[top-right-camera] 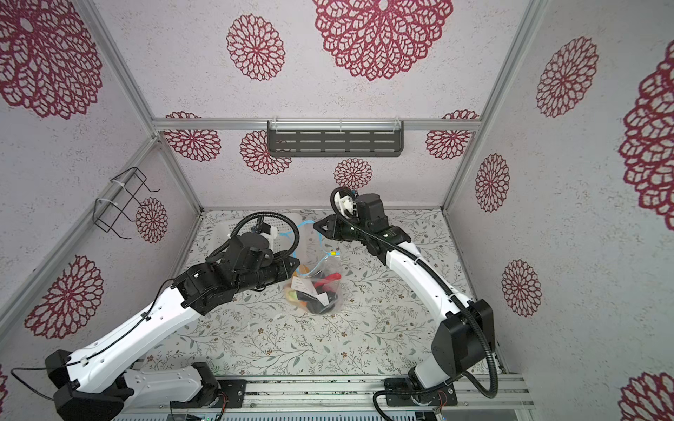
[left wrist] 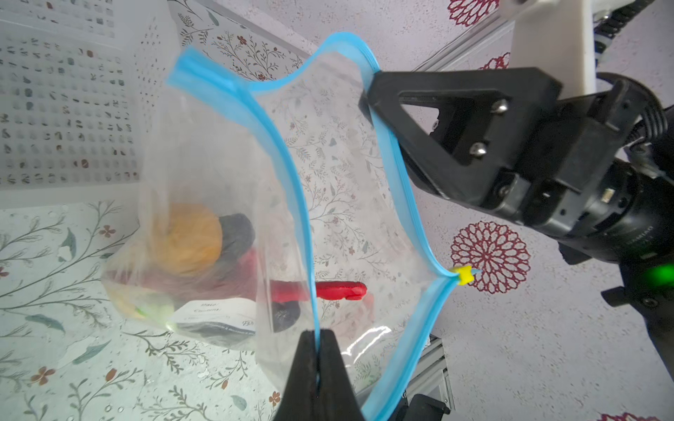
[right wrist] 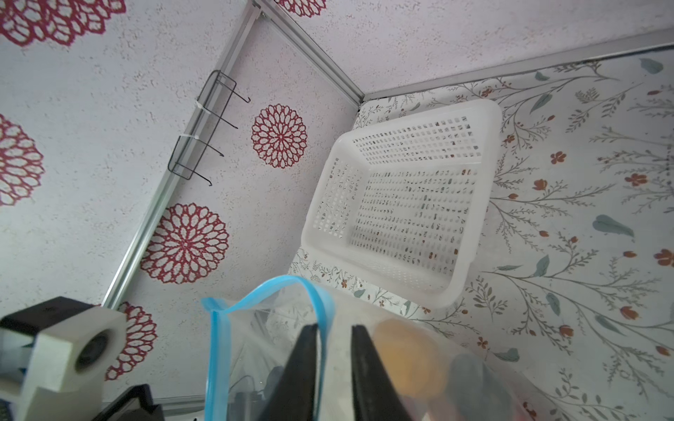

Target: Place the food in the zip-top bag and seal the zipper

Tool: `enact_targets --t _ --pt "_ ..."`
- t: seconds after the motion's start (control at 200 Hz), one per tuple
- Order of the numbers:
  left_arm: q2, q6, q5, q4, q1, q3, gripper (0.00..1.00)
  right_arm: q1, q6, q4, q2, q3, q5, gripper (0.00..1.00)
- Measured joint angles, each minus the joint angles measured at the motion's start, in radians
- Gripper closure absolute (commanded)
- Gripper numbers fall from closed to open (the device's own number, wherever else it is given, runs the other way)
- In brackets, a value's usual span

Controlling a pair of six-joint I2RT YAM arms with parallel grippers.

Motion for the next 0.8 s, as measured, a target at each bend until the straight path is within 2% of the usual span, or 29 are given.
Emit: enact_targets --t 0.09,0.205,0.39,0.62,0.801 --pt "-0.013 0.002 0.001 0.021 0.004 -0.011 1.0 -0.036 -0.017 0.026 -0.021 -0.024 -0.014 0.56" --pt "-0.02 0.009 0.013 0.048 0.007 -0.016 1.0 -0.094 -0.041 0.075 -0.098 -0.101 -0.019 0.54" --pt "-0.02 0.026 0.044 0.084 0.019 -0.016 1.0 -0.183 -0.123 0.234 -0.34 -0.328 -0.023 0.55" --pt "-0.014 0.039 0.079 0.104 0.037 -0.016 1.0 -0.19 -0.287 0.535 -0.608 -0.669 -0.088 0.51" --pt "-0.006 0.046 0.1 0.111 0.043 -0.016 1.0 -0.19 -0.338 0.737 -0.633 -0.82 -0.161 0.49"
